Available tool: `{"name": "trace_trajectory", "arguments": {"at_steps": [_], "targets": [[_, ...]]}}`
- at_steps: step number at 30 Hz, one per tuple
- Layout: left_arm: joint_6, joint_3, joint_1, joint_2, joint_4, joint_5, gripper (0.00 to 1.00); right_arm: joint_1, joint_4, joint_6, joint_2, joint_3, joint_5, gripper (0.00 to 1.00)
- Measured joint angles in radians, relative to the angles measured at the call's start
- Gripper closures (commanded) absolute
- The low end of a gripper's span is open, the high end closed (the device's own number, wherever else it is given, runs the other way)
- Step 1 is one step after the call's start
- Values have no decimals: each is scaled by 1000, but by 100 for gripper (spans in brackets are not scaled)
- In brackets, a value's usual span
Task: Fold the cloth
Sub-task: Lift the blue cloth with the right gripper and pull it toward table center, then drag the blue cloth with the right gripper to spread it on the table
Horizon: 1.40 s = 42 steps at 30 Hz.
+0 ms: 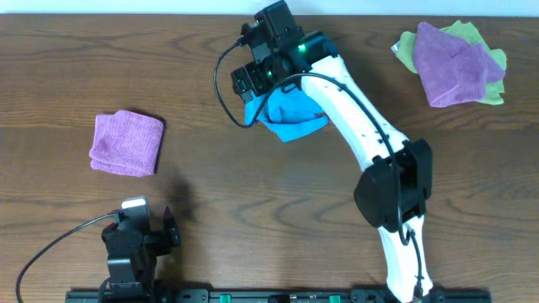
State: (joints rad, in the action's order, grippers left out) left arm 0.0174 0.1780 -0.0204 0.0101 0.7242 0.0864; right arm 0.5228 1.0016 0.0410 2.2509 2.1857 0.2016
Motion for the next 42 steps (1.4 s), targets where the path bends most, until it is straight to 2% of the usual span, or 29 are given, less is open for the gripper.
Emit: {"name": "trace_trajectory", "arguments": {"at_steps": [6,14,18,22,32,42], "targets": [[0,0,0,0,0,0,5,-61,256,-52,0,25,-31,1],[0,0,0,0,0,0,5,-264,345,-135,0,24,52,1],[0,0,0,0,0,0,5,-357,351,-175,0,-16,145,2],[0,0,0,0,0,0,5,-410,356,-230,0,-130,246,5],[0,0,0,0,0,0,5,-387,199,-319,0,-370,404,13],[0,0,0,0,0,0,5,-381,94,-319,0,-414,426,16]]}}
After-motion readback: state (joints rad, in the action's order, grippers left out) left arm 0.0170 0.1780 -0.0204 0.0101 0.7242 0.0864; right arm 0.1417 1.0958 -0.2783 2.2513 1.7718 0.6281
